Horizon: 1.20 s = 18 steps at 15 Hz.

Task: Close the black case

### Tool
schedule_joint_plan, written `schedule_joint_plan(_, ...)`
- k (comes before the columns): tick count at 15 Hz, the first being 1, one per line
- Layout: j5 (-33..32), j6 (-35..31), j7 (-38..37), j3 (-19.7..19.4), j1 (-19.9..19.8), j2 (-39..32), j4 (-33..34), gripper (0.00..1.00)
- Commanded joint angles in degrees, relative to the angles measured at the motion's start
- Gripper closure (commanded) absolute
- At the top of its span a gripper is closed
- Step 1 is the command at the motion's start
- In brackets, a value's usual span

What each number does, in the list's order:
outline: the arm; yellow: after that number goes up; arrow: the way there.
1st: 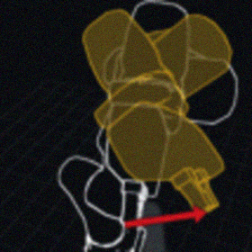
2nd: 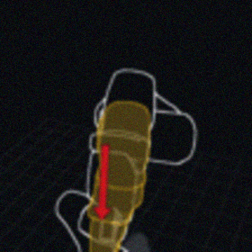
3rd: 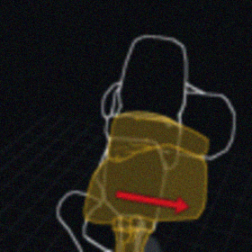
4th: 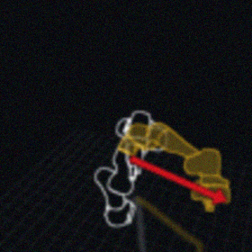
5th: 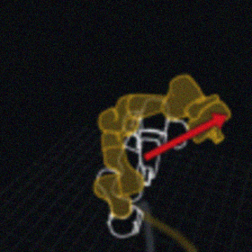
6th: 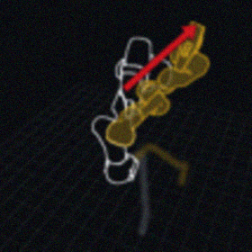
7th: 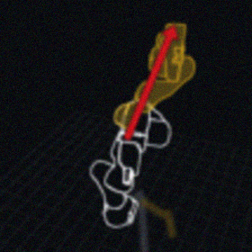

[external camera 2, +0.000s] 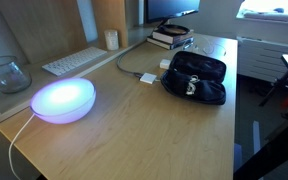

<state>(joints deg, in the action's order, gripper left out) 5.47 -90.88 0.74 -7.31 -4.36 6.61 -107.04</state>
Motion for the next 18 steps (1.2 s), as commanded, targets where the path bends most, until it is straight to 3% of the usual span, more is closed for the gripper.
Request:
schedule_joint_plan(1,-0.9,4.2,-1.2,-0.1,-1.3,-6.0,3.9,0.0)
schedule_joint_plan(8,-4.6,5.6,-1.3,-0.5,-3.0,-11.3,2.7,0.0)
schedule_joint_plan(15,-7.3,-10.5,1.7,0.4,-2.5,-6.8,-3.0,0.0)
schedule_joint_plan(18,-6.4,-11.8,1.8,0.6,-2.4,-5.7,-3.9,0.0)
